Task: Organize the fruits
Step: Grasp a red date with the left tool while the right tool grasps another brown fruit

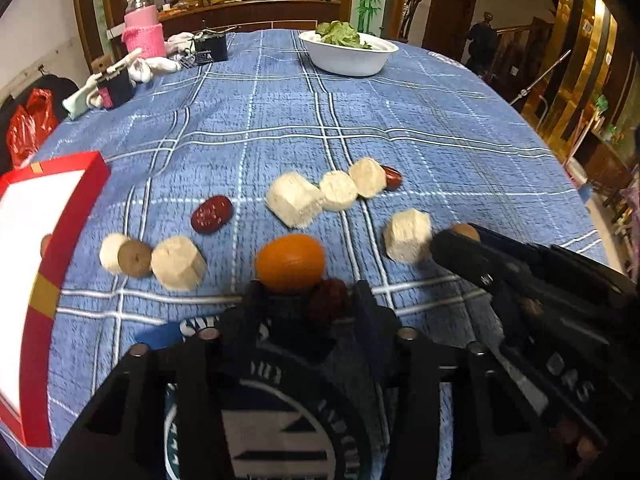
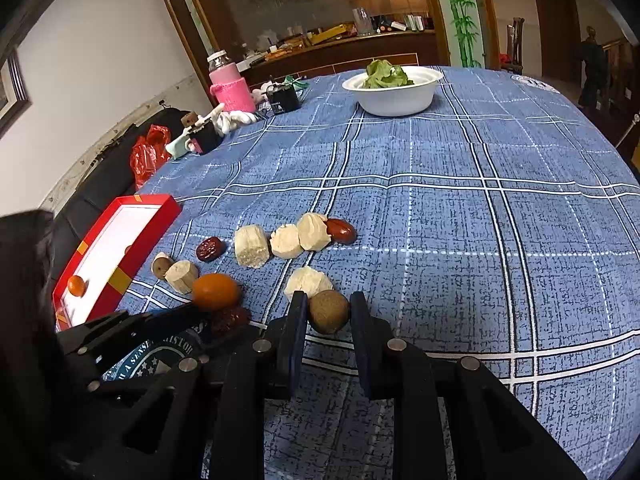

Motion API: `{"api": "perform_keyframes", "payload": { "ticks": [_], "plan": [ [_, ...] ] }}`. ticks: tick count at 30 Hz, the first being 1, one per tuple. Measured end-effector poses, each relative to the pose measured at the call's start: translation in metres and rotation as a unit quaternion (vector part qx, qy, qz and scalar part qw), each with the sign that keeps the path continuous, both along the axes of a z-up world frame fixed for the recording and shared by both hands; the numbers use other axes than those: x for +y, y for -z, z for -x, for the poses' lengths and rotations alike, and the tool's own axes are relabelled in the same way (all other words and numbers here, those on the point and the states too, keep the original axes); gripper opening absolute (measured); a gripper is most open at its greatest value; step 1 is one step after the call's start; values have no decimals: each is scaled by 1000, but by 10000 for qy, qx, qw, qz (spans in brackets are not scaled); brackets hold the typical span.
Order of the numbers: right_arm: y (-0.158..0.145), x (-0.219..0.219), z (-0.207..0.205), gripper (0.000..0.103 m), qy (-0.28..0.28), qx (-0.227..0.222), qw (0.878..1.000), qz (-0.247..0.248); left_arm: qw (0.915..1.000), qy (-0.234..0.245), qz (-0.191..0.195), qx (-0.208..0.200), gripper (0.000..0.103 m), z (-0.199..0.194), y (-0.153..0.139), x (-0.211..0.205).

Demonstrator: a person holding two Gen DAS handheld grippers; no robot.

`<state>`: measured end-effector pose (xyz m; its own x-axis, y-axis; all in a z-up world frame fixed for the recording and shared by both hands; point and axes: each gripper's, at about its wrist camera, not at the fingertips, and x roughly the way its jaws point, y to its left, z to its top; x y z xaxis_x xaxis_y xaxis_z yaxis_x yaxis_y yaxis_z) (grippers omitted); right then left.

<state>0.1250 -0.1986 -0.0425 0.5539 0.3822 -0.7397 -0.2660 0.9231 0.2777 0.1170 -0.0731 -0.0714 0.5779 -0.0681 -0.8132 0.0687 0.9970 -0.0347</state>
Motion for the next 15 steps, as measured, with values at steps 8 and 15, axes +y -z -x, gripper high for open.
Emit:
{"api": "perform_keyframes", "payload": {
  "ticks": [8,15],
  "plan": [
    [0,0,0,22,3,-10,10000,-11,9997,195,-151,-39,21,9,0,0],
    [0,0,0,22,43,-65,10000,37,9997,200,135,-31,21,17,-3,10]
  ]
}}
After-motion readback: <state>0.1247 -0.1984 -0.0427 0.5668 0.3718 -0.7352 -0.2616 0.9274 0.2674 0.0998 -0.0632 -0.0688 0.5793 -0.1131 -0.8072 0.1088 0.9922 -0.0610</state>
